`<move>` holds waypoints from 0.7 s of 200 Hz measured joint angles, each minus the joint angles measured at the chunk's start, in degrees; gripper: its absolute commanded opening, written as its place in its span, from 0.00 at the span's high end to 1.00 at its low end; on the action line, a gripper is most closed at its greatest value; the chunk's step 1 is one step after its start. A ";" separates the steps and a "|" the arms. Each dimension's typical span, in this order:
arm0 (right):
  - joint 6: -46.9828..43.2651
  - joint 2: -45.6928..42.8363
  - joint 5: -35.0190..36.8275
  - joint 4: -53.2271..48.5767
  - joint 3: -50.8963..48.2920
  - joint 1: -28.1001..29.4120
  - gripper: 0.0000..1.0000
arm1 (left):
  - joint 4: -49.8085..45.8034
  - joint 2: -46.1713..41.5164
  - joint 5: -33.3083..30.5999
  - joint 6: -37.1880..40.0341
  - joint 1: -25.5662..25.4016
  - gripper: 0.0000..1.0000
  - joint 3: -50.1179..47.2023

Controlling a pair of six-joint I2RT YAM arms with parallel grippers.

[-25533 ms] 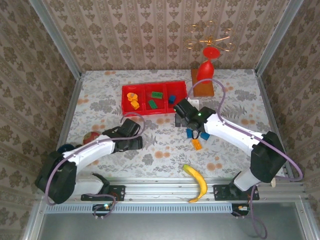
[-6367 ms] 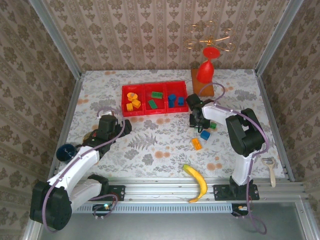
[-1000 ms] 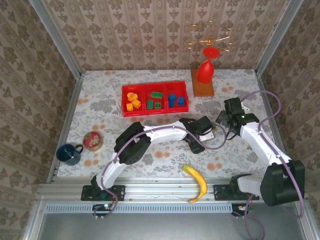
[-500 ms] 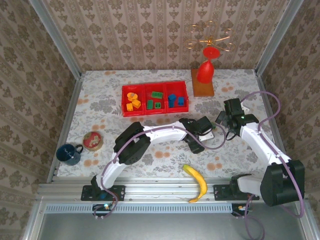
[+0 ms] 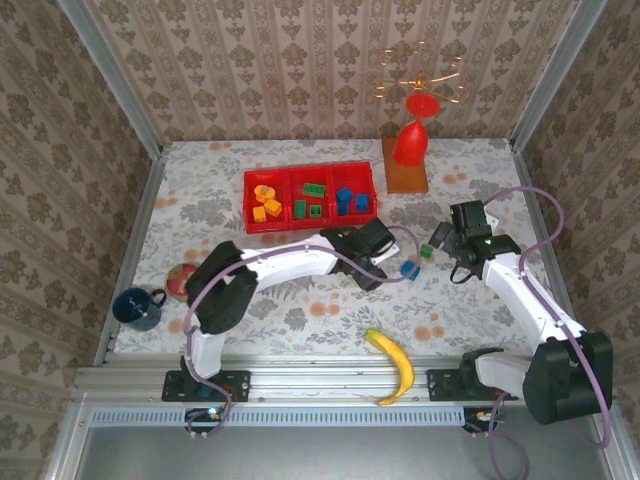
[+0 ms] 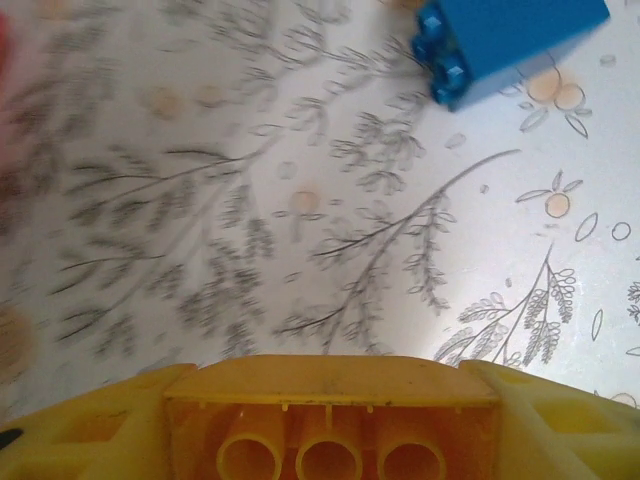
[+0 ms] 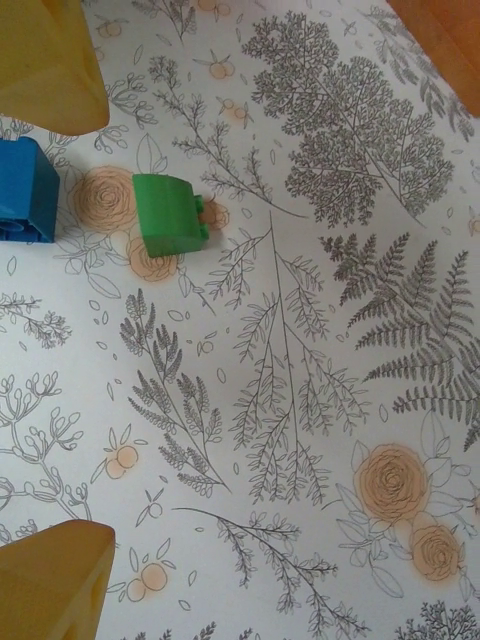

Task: Sort the legos into containers by color
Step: Pick up the lego from the bottom-center of the table, then place the lego in the container.

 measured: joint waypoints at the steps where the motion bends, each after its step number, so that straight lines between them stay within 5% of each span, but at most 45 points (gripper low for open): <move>1: 0.00 0.00 0.00 0.02 0.00 0.00 0.00 | 0.07 -0.35 -0.11 -0.15 0.13 0.50 -0.22; 140: -0.50 6.32 -0.07 1.11 -0.17 4.98 0.00 | 4.13 -20.52 -5.14 -6.67 18.53 0.50 -13.81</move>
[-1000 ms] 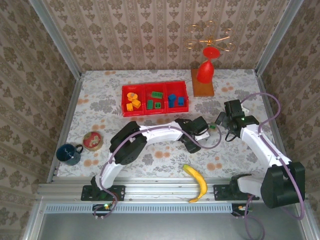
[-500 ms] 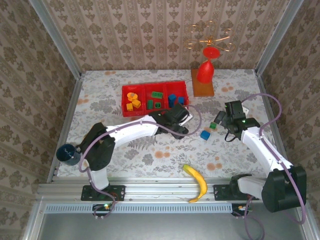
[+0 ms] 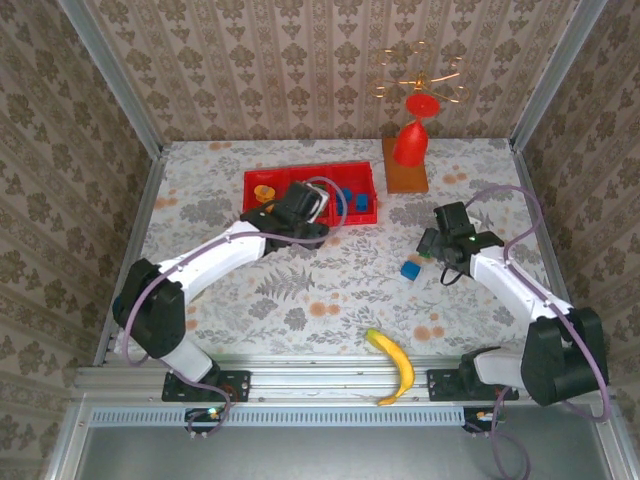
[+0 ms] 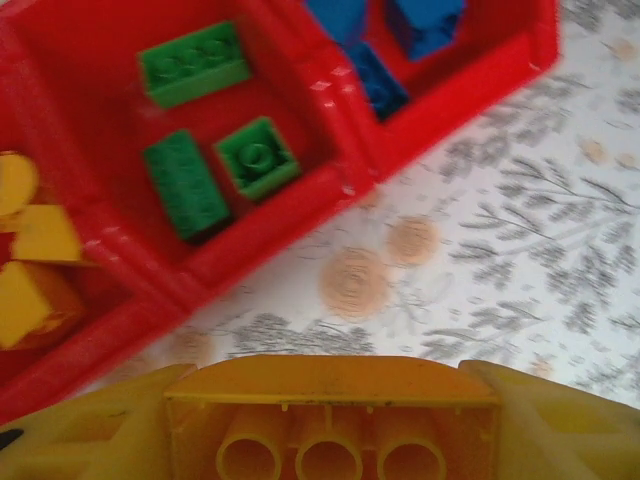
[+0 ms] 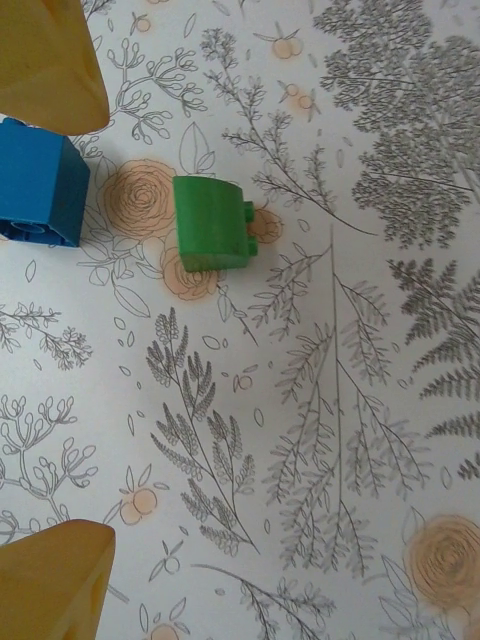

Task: Sort the legos into containers by color
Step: Place the lego in the container.

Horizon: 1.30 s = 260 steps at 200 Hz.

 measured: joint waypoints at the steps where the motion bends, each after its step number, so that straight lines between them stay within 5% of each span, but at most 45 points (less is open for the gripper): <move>1: 0.00 0.15 0.00 0.00 0.07 0.07 0.00 | 0.09 -0.11 -0.02 0.00 0.22 0.50 -0.07; 121: -0.20 8.22 0.98 -1.20 6.16 2.97 0.00 | 8.50 1.84 4.59 2.03 19.89 0.47 -2.67; 197: -0.17 8.24 1.55 -1.68 6.34 2.97 0.00 | 8.00 10.54 8.68 9.01 22.14 0.45 3.10; 260: -0.17 8.44 1.73 -1.75 6.34 2.97 0.00 | 6.78 14.93 9.33 11.34 22.58 0.32 7.61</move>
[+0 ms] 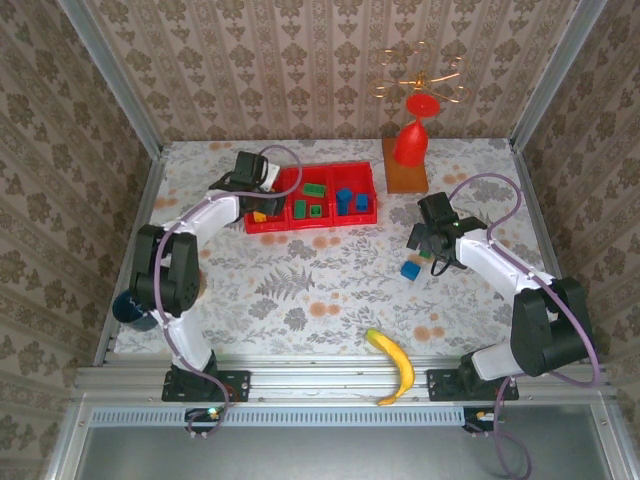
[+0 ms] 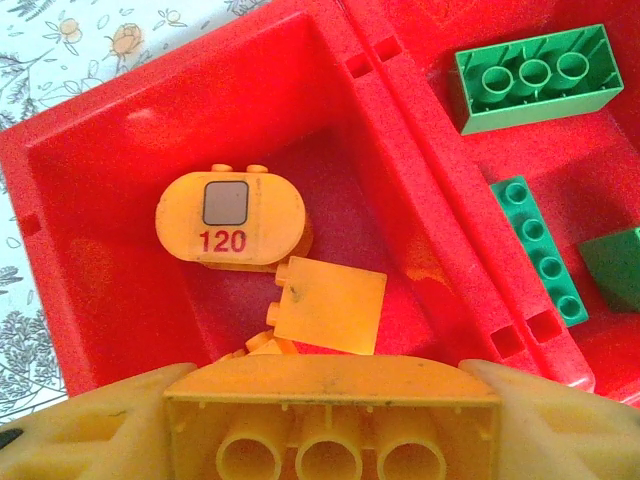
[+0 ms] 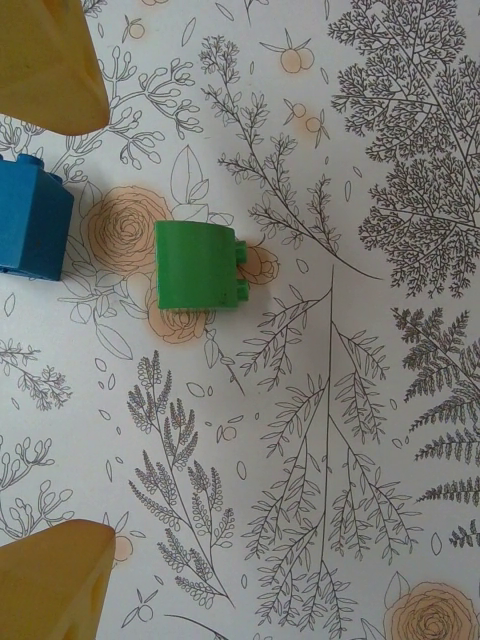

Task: Sort the legos into containers by color
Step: Place the lego in the container.

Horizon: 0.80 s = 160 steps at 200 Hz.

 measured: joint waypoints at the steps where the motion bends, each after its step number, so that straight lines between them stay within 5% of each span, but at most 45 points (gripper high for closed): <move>1: 0.00 0.00 0.00 0.00 0.00 0.00 0.00 | 0.00 0.09 0.04 0.02 0.00 0.32 0.04; 123: -0.26 0.98 0.55 -1.14 0.42 1.36 0.00 | -0.17 0.79 0.42 0.11 0.00 0.15 3.08; 160: -0.48 2.62 0.66 -1.36 0.90 2.54 0.00 | -0.70 -3.48 -0.46 -1.90 0.00 0.00 0.66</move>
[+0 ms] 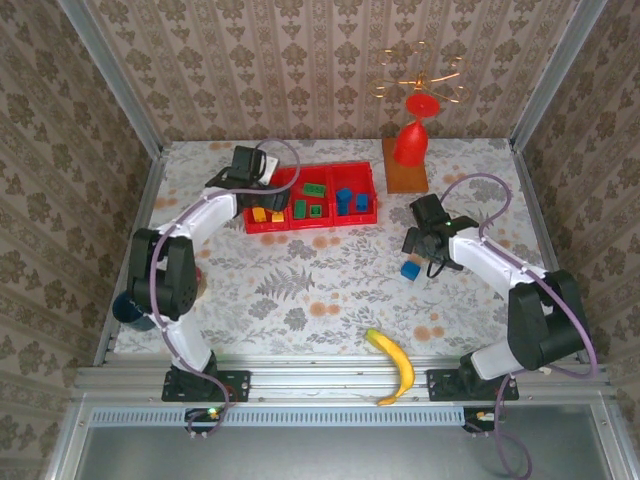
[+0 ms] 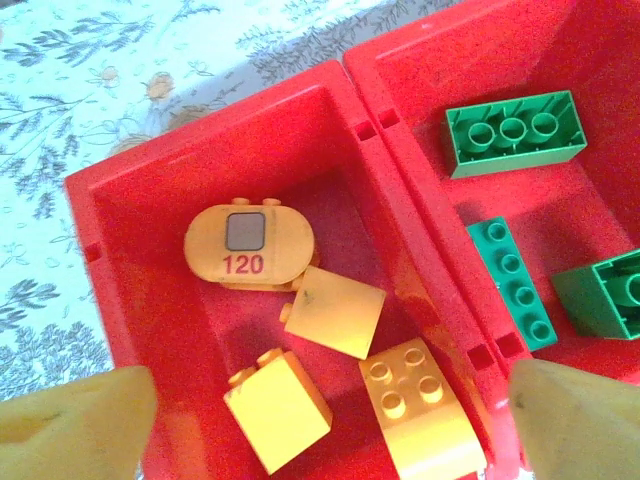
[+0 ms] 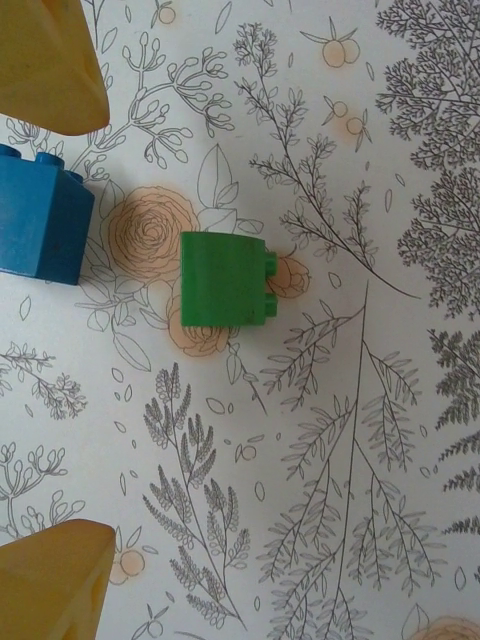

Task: Sort the legos into containers by color
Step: Place the lego in the container, then move the lego into the container.

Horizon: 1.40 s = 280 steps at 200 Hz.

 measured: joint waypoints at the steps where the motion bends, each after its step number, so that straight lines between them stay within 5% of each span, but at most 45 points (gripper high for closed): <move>1: 0.00 0.04 0.00 0.00 0.02 0.00 0.00 | 0.00 -0.17 0.00 0.00 0.00 0.00 -0.11; 107: -0.17 9.35 -0.28 0.02 4.63 0.28 0.09 | 0.87 -19.54 -4.02 -5.05 -0.13 0.00 -16.09; 161: -0.44 10.25 -0.26 -0.17 5.29 0.28 0.00 | -1.95 -13.86 -10.12 -0.22 -4.09 0.00 -15.13; 280: -0.57 9.27 -0.24 -1.18 5.38 0.26 0.00 | -8.41 -0.17 -17.66 4.04 -5.07 0.00 -2.95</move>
